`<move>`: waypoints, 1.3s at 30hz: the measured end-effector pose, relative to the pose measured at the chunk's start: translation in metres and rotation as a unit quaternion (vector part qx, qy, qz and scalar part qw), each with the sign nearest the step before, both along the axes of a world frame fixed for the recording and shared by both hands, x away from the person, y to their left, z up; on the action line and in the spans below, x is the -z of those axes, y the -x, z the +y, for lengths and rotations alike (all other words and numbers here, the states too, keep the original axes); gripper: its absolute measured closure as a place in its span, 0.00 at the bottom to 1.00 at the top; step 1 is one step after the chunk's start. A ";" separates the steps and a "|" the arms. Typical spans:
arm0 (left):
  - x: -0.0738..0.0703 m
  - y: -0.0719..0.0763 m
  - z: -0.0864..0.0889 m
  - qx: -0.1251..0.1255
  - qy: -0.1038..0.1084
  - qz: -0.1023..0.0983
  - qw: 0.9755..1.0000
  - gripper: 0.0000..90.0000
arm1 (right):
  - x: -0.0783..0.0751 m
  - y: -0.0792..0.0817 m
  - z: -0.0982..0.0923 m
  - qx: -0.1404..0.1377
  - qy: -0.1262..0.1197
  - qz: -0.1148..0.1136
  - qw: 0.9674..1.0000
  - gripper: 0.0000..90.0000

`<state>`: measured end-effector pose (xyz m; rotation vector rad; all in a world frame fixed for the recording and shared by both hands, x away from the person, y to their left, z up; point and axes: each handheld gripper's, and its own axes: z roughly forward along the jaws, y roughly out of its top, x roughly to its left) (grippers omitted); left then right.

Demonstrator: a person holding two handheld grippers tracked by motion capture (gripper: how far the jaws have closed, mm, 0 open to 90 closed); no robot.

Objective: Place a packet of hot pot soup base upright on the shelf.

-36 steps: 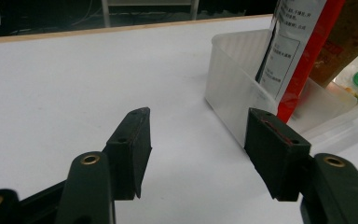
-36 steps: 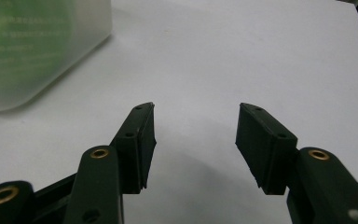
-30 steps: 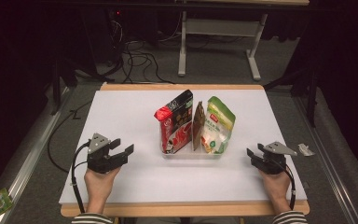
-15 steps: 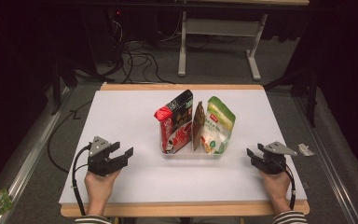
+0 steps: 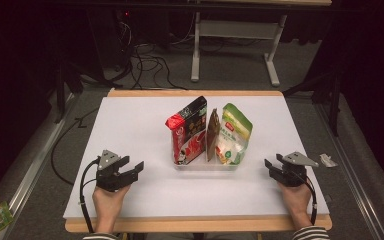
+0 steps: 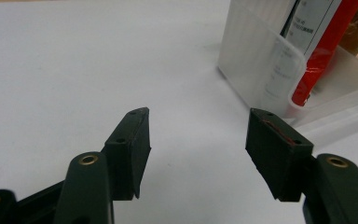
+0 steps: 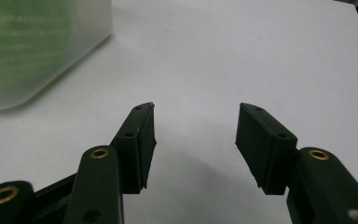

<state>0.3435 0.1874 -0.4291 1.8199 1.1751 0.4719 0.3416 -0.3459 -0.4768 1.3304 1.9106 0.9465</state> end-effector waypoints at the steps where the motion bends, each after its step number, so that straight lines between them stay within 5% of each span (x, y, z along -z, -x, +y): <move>1: 0.001 0.000 0.000 -0.001 0.001 0.001 1.000 0.45 | 0.000 0.000 0.000 0.001 -0.001 0.001 1.000 0.53; 39: 0.039 -0.023 -0.013 -0.036 -0.035 -0.006 0.999 0.44 | 0.000 0.001 0.000 0.003 -0.006 0.002 1.000 0.53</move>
